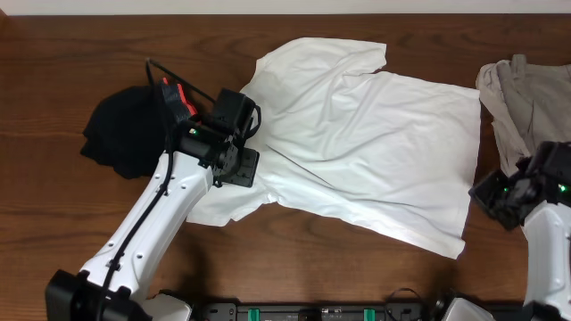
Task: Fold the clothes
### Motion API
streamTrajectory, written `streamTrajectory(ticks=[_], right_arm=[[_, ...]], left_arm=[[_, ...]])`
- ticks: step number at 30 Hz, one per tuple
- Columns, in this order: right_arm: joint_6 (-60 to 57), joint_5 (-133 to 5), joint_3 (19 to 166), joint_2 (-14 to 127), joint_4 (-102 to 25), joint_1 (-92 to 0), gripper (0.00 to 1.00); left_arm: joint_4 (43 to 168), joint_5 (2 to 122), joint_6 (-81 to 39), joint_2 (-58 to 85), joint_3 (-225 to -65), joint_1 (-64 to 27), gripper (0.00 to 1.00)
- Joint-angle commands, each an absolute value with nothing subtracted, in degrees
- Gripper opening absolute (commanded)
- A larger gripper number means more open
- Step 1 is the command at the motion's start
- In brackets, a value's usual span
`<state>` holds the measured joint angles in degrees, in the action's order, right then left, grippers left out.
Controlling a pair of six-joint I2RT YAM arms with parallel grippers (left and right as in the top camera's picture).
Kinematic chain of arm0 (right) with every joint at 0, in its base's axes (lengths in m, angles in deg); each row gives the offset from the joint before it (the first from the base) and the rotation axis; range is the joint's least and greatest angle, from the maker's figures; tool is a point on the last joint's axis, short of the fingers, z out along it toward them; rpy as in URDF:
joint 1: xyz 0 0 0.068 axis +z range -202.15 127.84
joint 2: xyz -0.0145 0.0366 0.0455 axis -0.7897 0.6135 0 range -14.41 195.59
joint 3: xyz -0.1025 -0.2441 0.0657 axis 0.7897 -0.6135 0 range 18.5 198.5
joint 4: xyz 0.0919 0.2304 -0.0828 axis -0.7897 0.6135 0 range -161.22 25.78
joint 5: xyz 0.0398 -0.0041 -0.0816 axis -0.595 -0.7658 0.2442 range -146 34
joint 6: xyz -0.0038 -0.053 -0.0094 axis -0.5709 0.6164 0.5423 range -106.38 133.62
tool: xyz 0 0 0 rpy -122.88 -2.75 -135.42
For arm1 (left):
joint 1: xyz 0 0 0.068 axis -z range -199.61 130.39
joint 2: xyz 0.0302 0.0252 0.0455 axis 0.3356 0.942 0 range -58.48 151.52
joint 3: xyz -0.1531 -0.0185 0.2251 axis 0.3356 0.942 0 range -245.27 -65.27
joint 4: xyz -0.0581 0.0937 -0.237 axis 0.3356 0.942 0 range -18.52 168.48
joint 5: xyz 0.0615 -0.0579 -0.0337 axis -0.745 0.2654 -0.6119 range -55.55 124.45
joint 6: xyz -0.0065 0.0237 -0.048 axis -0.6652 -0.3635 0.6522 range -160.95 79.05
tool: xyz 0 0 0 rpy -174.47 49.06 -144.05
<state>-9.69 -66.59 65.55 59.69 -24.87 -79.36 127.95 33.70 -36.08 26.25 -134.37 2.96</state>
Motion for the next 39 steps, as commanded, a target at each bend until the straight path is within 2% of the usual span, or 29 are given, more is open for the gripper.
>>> streamTrajectory(ticks=[1,14,21,25,28,30,32,35,39], right_arm=[[-11.4,-68.4,64.5,64.2,-27.2,-77.3,0.01],[-16.3,-67.6,64.5,83.3,-40.6,-75.3,0.01],[-21.6,-61.1,64.8,93.3,-52.2,-75.3,0.01],[-22.4,-61.6,69.4,98.4,-57.3,-75.3,0.01],[-22.0,-65.6,75.1,100.5,-56.3,-75.3,0.02],[-20.1,-69.7,78.1,100.4,-54.5,-75.4,0.11],[-16.6,-73.5,81.3,99.7,-51.6,-75.6,0.25],[-12.1,-77.7,86.0,97.3,-45.2,-77.0,0.31],[-7.9,-86.1,88.5,90.0,-38.9,-79.6,0.36]], left_arm=[[127.8,35.6,-35.8,26.9,-133.7,2.9,0.64],[127.7,35.6,-35.8,26.9,-133.7,2.9,0.64],[127.7,35.6,-35.8,26.9,-133.7,2.9,0.64],[127.4,35.6,-35.8,26.9,-133.7,2.9,0.65],[126.8,35.6,-35.8,26.9,-133.7,2.9,0.64],[126.2,35.6,-35.8,26.9,-133.7,2.9,0.64],[125.8,35.6,-35.7,26.9,-133.7,2.9,0.65],[125.9,35.6,-34.6,26.9,-133.7,2.9,0.66],[127.8,35.6,-32.9,27.0,-133.7,2.9,0.66]])
